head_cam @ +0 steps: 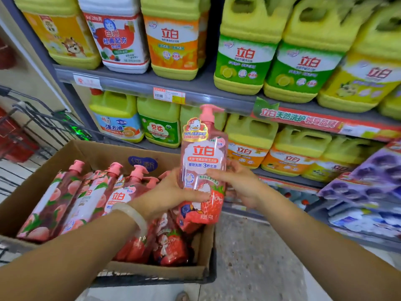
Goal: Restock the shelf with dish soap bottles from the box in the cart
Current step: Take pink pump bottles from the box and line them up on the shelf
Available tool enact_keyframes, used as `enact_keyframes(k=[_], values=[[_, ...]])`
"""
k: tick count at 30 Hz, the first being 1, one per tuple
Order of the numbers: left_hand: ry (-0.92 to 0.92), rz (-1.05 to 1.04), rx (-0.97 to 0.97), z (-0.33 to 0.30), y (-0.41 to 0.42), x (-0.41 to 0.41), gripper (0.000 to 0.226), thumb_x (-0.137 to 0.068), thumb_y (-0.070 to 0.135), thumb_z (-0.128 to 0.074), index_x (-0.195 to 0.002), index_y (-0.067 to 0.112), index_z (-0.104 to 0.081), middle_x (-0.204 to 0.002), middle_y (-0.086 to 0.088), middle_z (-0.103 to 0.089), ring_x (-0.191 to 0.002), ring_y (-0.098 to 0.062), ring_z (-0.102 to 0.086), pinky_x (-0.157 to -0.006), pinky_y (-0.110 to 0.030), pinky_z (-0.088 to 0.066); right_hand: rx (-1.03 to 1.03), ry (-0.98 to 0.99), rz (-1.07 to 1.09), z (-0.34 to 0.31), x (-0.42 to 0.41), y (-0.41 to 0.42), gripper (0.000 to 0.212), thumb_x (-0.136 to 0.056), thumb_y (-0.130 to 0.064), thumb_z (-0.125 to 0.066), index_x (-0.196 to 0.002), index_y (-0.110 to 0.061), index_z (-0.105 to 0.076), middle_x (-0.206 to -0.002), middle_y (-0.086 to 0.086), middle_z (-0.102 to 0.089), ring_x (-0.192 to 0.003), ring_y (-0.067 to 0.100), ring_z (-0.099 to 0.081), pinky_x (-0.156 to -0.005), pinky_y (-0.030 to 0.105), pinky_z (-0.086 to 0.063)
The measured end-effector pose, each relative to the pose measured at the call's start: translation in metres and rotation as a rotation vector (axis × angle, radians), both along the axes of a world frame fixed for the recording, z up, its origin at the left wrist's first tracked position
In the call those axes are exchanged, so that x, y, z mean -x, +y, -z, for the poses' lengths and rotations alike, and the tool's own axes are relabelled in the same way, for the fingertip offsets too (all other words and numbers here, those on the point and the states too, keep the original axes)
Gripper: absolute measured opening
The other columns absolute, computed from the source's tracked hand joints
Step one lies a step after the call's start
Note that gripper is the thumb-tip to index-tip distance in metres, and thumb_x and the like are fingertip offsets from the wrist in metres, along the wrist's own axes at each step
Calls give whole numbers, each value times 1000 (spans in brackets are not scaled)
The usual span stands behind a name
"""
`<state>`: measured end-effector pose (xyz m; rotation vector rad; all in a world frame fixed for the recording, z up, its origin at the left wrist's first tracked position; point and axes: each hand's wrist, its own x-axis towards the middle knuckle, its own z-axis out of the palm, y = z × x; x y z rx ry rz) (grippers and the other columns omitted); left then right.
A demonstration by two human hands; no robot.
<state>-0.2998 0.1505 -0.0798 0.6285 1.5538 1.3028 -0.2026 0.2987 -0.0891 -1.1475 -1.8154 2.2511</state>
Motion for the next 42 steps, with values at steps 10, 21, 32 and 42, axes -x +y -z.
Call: enact_keyframes(k=[10, 21, 32, 42], values=[[90, 168, -149, -115, 104, -99, 50, -71, -6, -72, -114, 15, -56, -98, -5, -74, -86, -20, -70, -78, -36, -58, -239, 205, 200, -133, -137, 83, 56, -72, -26, -77, -121, -18, -51, -109, 3, -67, -86, 17, -65, -60, 27, -50], [192, 413, -312, -188, 247, -305, 64, -68, 6, -79, -121, 24, -50, -85, 6, -74, -71, -8, -71, -55, -26, -55, -476, 283, 417, -218, -381, 174, 41, -71, -25, -76, -110, -21, -61, -114, 1, -68, -97, 18, -66, -74, 33, -49], [181, 657, -485, -228, 392, -464, 70, -60, 1, -85, -119, 18, -52, -93, -5, -75, -80, -20, -73, -71, -37, -59, -599, 306, 716, -262, -550, 257, 35, -80, -19, -69, -114, -15, -60, -112, 8, -69, -90, 21, -67, -73, 32, -54], [265, 752, -521, -262, 557, -536, 74, -61, 10, -86, -123, 20, -47, -100, -2, -73, -78, -17, -71, -60, -31, -55, -601, 303, 813, -295, -622, 398, 23, -89, -11, -60, -112, -11, -59, -99, 3, -68, -83, 15, -65, -69, 27, -53]])
